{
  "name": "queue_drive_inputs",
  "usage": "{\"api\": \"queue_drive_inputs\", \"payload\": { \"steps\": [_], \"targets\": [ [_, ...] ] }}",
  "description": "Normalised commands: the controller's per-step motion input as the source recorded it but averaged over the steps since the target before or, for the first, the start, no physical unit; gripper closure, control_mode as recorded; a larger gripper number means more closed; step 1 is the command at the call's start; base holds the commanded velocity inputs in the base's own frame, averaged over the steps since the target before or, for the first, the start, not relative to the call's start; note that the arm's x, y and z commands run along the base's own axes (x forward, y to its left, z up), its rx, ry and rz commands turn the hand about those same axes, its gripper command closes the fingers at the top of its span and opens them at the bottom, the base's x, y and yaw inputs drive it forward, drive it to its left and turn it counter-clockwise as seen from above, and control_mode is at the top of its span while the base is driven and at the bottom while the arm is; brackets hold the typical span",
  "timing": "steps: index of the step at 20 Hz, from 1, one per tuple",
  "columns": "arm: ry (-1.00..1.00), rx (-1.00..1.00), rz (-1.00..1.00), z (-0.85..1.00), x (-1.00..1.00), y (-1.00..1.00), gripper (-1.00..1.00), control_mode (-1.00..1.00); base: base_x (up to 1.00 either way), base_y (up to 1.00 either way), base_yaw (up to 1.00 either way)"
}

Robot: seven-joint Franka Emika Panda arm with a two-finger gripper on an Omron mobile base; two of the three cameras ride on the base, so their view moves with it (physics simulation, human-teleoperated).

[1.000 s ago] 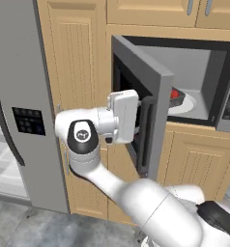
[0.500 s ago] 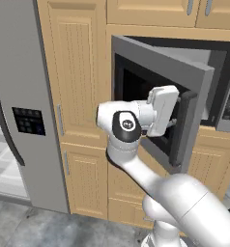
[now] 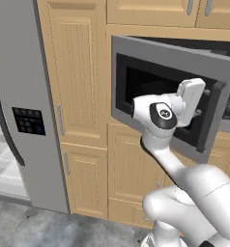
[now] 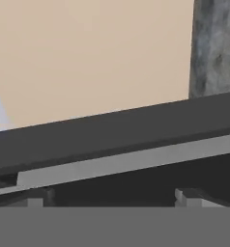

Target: Place the tupperware containing the shrimp and onion meal in the microwave. Close the microwave door and press the start button to reheat the meal.

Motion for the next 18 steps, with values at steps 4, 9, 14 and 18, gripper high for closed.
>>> {"api": "queue_drive_inputs", "payload": {
  "steps": [4, 9, 14, 18],
  "targets": [
    [0.12, 0.0, 0.0, 0.0, 1.0, -0.69, -1.0, -1.0, 0.0, 0.0, 0.0],
    [0.08, 0.0, 0.0, 0.0, 0.97, -0.52, -1.0, -1.0, 0.0, 0.0, 0.0],
    [0.0, 0.05, 0.12, 0.0, 0.78, -0.39, -1.0, -1.0, 0.0, 0.0, 0.0],
    [0.0, 0.1, 0.22, 0.02, 0.6, -0.4, -1.0, -1.0, 0.0, 0.0, 0.0]
  ]
}}
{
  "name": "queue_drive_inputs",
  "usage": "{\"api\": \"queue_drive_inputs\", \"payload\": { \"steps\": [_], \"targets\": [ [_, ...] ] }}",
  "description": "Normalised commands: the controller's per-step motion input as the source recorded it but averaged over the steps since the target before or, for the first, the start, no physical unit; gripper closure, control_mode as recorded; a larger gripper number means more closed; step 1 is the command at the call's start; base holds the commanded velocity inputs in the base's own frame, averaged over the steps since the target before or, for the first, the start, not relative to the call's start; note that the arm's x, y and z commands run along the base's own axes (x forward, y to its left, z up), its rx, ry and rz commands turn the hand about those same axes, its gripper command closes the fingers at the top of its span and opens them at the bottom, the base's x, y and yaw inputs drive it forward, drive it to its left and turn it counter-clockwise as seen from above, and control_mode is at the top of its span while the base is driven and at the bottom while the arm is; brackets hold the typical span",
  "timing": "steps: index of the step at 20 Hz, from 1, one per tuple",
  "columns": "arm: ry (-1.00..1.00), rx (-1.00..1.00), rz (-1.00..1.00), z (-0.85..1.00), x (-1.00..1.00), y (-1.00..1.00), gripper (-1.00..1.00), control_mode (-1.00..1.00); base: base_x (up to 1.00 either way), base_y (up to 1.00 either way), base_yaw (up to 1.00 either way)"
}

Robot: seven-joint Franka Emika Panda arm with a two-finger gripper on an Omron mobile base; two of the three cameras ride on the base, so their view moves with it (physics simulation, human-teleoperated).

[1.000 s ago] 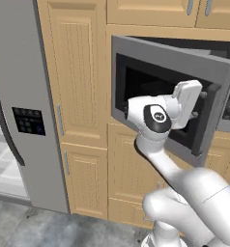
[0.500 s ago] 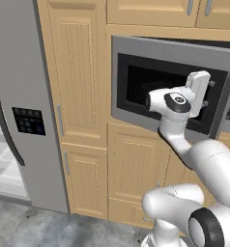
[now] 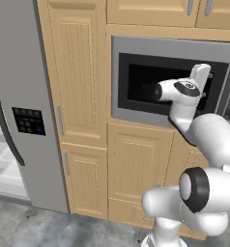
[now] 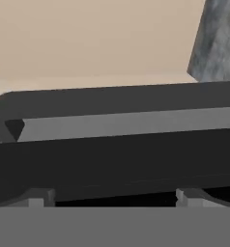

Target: Place the tupperware containing the shrimp and onion meal in the microwave. Close the microwave door and press the start button to reheat the meal.

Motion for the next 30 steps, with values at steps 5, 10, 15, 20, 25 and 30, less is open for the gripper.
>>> {"api": "queue_drive_inputs", "payload": {
  "steps": [5, 10, 15, 20, 25, 30],
  "targets": [
    [0.0, 0.09, 0.23, 0.03, 0.56, -0.38, -1.0, -1.0, 0.0, 0.0, 0.0],
    [0.0, 0.06, 0.24, 0.04, 0.66, -0.3, -1.0, -1.0, 0.0, 0.0, 0.0],
    [0.0, 0.02, 0.25, 0.0, 0.31, -0.17, -1.0, -1.0, 0.0, 0.0, 0.0],
    [-0.01, -0.01, 0.16, 0.0, -0.85, 0.26, -1.0, -1.0, 0.0, 0.0, 0.0],
    [0.0, 0.03, 0.12, 0.16, -0.96, 0.58, -1.0, -1.0, 0.0, 0.0, 0.0],
    [0.0, 0.24, 0.23, 0.24, -0.78, 0.1, -1.0, -1.0, 0.0, 0.0, 0.0]
  ]
}}
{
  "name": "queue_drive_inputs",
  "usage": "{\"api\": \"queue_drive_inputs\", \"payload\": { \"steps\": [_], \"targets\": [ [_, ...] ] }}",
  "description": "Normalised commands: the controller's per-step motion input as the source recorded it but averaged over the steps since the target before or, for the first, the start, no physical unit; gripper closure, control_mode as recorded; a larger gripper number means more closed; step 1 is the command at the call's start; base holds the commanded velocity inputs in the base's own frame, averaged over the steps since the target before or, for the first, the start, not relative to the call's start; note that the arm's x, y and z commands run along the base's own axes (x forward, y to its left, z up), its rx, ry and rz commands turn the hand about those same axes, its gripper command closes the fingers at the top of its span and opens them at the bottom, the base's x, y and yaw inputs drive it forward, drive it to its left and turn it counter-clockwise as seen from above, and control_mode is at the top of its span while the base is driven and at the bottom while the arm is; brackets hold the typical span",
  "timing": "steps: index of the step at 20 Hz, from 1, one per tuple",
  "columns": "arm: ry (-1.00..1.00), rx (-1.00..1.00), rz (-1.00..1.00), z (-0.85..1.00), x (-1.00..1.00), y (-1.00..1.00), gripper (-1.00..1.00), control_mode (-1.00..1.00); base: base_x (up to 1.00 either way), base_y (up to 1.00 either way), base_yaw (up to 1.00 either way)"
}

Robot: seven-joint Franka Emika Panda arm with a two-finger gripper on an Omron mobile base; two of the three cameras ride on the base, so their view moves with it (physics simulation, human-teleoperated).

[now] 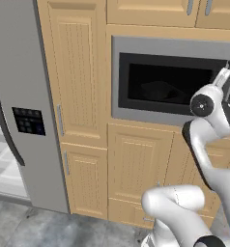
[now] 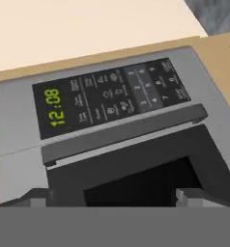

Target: Place the tupperware containing the shrimp and onion meal in the microwave. Close the microwave door and press the start button to reheat the meal.

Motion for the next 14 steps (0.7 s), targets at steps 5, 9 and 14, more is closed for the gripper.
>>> {"api": "queue_drive_inputs", "payload": {
  "steps": [5, 9, 14],
  "targets": [
    [-0.09, 0.45, 0.21, 0.02, -0.63, -0.22, -1.0, -1.0, 0.0, 0.0, 0.0],
    [-0.22, 0.59, 0.06, 0.0, -0.35, -0.17, -1.0, -1.0, 0.0, 0.0, 0.0],
    [-0.18, 0.65, -0.14, 0.0, -0.43, 0.0, -1.0, -1.0, 0.0, 0.0, 0.0]
  ]
}}
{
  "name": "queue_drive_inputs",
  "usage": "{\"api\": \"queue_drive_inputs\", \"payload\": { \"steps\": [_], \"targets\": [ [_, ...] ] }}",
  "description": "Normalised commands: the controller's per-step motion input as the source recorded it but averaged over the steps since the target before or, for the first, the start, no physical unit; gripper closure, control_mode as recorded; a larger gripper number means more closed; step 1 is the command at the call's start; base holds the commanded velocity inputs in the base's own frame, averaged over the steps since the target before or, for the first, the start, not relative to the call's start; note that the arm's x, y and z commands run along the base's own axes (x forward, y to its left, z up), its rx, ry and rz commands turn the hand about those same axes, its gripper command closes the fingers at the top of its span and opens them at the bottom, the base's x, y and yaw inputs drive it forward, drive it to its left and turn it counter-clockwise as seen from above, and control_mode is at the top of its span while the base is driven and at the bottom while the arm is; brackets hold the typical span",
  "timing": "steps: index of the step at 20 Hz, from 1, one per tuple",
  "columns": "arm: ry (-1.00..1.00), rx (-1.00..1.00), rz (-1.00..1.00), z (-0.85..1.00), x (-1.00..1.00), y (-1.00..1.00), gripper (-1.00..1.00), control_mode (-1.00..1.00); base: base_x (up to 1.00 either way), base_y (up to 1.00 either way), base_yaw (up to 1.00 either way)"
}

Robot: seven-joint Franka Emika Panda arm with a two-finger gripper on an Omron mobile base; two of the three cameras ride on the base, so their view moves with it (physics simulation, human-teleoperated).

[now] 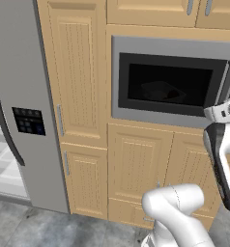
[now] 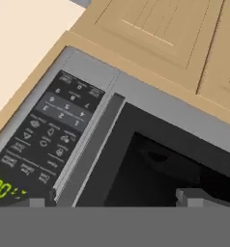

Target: Place the tupperware containing the shrimp and onion meal in the microwave. Close the microwave door and press the start button to reheat the meal.

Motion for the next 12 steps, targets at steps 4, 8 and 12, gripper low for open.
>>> {"api": "queue_drive_inputs", "payload": {
  "steps": [4, 8, 12],
  "targets": [
    [-0.01, 0.78, -0.17, 0.0, -0.64, -0.17, -1.0, -1.0, 0.0, 0.0, 0.0],
    [0.01, 0.84, -0.14, 0.0, -0.54, -0.32, -1.0, -1.0, 0.0, 0.0, 0.0],
    [-0.04, 0.82, -0.02, -0.16, -0.24, -0.48, -1.0, -1.0, 0.0, 0.0, 0.0]
  ]
}}
